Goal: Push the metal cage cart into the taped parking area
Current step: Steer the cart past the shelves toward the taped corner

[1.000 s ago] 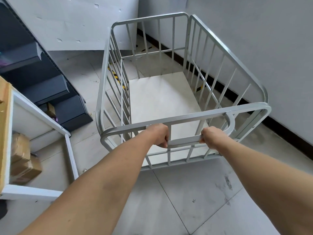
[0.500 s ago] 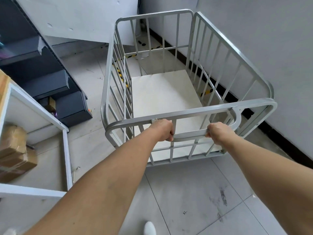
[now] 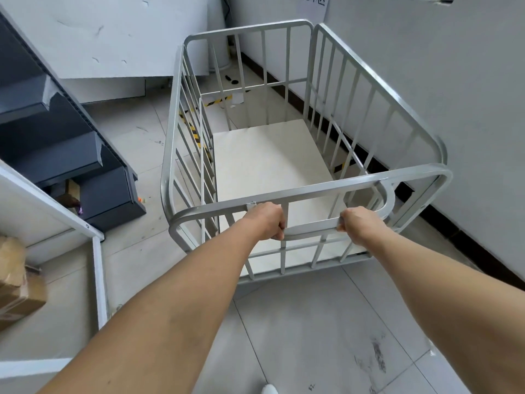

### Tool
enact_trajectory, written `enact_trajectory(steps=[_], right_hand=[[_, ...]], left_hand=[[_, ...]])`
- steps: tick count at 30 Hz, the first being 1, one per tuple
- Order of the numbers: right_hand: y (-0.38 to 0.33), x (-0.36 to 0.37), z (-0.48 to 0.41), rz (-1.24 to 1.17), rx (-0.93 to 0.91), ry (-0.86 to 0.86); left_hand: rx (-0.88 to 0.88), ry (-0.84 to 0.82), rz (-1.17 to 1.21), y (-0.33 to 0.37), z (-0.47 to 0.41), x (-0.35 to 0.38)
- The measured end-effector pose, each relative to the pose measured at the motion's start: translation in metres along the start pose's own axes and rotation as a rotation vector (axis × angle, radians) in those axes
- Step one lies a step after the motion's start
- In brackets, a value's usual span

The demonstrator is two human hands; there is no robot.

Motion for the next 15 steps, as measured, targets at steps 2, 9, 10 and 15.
enact_trajectory(steps=[2, 9, 10, 15], right_hand=[[0.000, -0.005, -0.013, 0.004, -0.013, -0.002], [-0.002, -0.020, -0.053, 0.020, -0.072, 0.021], [-0.002, -0.023, -0.059, 0.011, -0.080, 0.021], [-0.003, -0.037, -0.088, -0.012, -0.131, 0.025]], left_hand=[[-0.013, 0.004, 0.004, -0.003, -0.010, -0.007], [-0.086, 0.029, 0.038, -0.012, -0.040, -0.027], [-0.104, 0.034, 0.046, -0.012, -0.044, -0.031], [-0.168, 0.046, 0.081, -0.014, -0.068, -0.044]])
Point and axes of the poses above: each hand's wrist, its own z-axis away from the middle knuckle, its own x-axis out of the palm, y = z × x, the point moved 2 cm from there along -z, towards the middle knuckle, and after that the axes turned 3 degrees about z, right-handed, at the moved point
